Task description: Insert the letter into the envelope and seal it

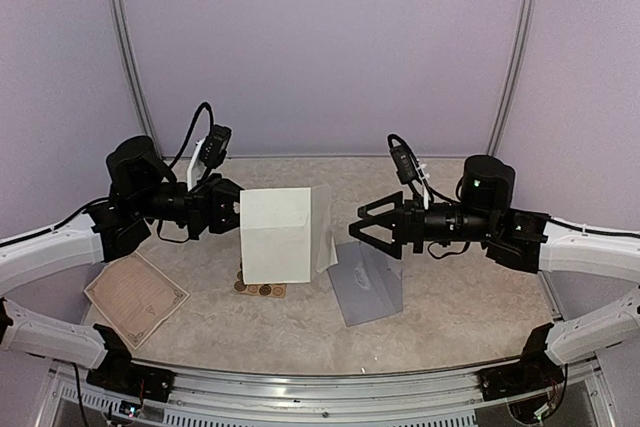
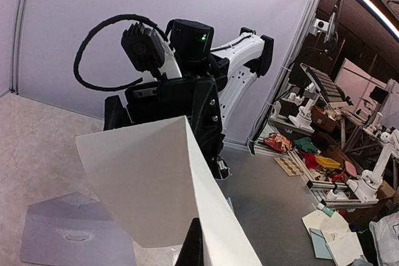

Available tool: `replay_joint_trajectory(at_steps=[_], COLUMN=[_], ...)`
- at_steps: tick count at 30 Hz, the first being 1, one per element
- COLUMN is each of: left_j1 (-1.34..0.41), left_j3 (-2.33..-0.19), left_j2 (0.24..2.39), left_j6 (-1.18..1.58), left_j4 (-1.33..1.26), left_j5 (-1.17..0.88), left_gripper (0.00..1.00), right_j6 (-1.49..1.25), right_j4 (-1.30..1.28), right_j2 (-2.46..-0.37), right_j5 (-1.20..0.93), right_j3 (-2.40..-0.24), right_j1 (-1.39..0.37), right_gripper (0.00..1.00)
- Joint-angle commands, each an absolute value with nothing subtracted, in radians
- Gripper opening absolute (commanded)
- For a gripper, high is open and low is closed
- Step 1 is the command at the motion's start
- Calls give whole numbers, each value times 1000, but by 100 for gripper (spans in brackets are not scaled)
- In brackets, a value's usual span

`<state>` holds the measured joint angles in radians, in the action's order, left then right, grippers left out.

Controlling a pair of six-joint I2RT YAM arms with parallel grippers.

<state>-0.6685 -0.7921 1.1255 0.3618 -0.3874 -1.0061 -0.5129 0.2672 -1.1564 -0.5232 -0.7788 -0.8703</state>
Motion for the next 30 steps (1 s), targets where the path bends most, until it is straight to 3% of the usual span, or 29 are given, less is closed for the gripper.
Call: replay_joint_trajectory(at_steps=[1, 15, 20, 23, 26, 30], left_j1=[-689, -724, -724, -724, -723, -720], left_j3=[-826, -826, -827, -827, -826, -830], left_j2=[1113, 1103, 1104, 1103, 1103, 1107], left_j6=[347, 365, 363, 363, 355, 353], left_j4=[-383, -408, -407, -407, -399, -391], left_j5=[-1043, -1086, -1090, -1090, -1080, -1070], left_gripper=[0, 0, 0, 0, 0, 0], right_j6=[-547, -593, -622, -635, -654, -632], right_j4=[388, 566, 625, 645, 684, 653], right_j2=[-1210, -1412, -1434, -1430, -1418, -1389], right_j5=[-602, -794, -832, -847, -863, -836], right_j3=[-804, -891, -891, -882, -866, -852], right_j1=[-884, -939, -939, -939, -939, -939], right_gripper=[100, 100, 94, 84, 63, 42])
